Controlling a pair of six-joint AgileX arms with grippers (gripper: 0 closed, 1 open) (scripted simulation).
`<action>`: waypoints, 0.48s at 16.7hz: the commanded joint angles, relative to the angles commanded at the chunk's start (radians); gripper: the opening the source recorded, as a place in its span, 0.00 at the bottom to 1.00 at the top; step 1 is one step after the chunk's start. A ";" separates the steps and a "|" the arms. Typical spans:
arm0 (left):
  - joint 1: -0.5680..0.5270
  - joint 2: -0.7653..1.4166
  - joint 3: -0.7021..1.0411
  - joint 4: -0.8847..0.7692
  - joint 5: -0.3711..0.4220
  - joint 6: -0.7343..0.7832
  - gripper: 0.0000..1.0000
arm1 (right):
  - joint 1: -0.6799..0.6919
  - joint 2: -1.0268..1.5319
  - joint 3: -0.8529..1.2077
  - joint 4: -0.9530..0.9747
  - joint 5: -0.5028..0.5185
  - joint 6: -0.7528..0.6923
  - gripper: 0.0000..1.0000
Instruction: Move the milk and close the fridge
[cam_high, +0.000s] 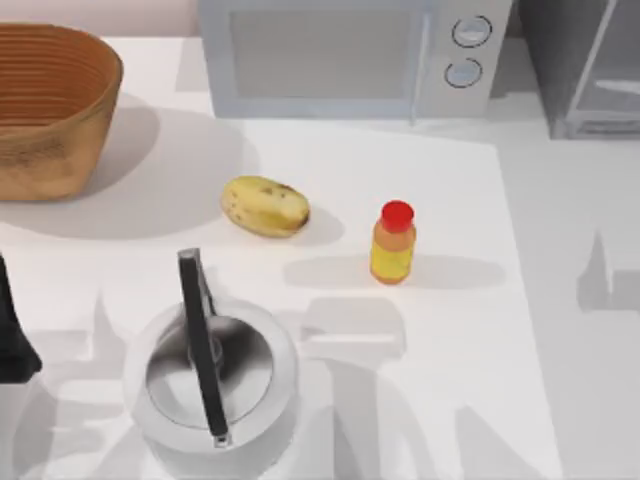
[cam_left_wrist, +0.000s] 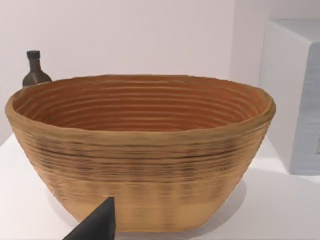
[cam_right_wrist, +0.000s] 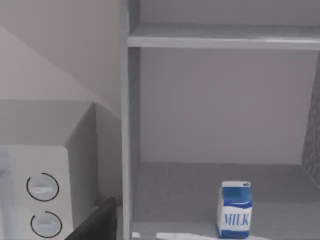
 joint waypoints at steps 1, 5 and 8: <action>0.000 0.000 0.000 0.000 0.000 0.000 1.00 | 0.009 -0.089 -0.059 -0.031 0.007 0.001 1.00; 0.000 0.000 0.000 0.000 0.000 0.000 1.00 | 0.039 -0.341 -0.249 -0.132 0.032 0.006 1.00; 0.000 0.000 0.000 0.000 0.000 0.000 1.00 | 0.050 -0.419 -0.317 -0.168 0.040 0.008 1.00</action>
